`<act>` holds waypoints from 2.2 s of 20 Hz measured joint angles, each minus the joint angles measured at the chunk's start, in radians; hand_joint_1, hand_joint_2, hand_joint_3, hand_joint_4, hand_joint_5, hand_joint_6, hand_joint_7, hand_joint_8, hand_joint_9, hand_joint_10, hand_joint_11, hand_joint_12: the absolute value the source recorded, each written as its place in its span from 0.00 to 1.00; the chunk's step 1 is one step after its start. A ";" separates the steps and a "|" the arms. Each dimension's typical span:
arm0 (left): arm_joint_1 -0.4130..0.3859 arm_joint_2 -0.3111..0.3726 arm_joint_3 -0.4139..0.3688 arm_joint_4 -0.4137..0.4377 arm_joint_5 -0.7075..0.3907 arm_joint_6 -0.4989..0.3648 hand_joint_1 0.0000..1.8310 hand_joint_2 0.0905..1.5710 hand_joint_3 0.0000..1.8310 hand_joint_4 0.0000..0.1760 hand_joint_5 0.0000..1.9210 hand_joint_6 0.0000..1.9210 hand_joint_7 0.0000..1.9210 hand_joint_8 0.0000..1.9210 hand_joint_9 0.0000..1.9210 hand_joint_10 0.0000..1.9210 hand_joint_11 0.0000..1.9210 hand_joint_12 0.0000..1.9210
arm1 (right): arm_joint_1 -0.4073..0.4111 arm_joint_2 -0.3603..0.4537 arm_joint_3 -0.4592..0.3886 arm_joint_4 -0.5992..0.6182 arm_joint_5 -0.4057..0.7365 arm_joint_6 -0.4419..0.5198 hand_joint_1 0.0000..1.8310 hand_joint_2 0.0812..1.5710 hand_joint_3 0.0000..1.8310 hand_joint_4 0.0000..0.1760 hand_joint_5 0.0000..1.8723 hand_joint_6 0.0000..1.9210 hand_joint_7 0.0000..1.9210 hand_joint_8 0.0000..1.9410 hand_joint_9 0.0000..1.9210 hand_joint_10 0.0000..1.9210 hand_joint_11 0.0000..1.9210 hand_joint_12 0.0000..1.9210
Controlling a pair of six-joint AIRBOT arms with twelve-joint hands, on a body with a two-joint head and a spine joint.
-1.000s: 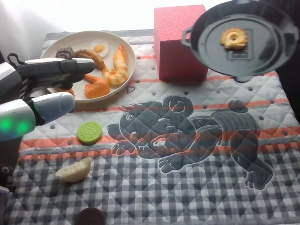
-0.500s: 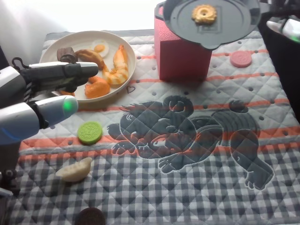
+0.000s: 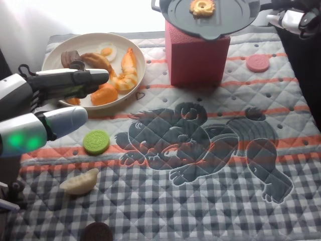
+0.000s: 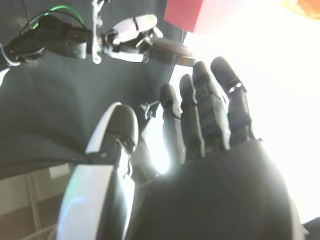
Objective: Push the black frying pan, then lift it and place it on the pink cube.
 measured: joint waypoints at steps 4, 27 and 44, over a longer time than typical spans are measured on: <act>-0.005 -0.008 0.005 0.014 -0.002 -0.009 0.40 0.83 0.00 0.00 0.28 0.00 0.22 0.00 0.22 0.01 0.00 0.57 | 0.017 -0.029 0.041 0.010 -0.037 0.000 0.83 0.77 0.00 0.91 0.69 1.00 0.77 1.00 0.85 1.00 0.87 1.00; -0.007 -0.020 0.012 0.007 -0.008 -0.018 0.38 0.84 0.00 0.00 0.27 0.00 0.21 0.00 0.21 0.00 0.00 0.57 | -0.050 -0.064 0.039 0.064 -0.116 0.002 0.74 0.82 0.02 0.00 0.57 1.00 0.68 1.00 0.81 1.00 0.84 1.00; -0.007 -0.021 0.012 -0.014 -0.008 -0.018 0.36 0.85 0.00 0.00 0.27 0.00 0.21 0.00 0.21 0.00 0.00 0.57 | -0.053 -0.049 -0.046 -0.039 -0.106 -0.008 0.49 0.82 0.01 0.00 0.04 0.83 0.15 0.83 0.24 0.96 0.29 1.00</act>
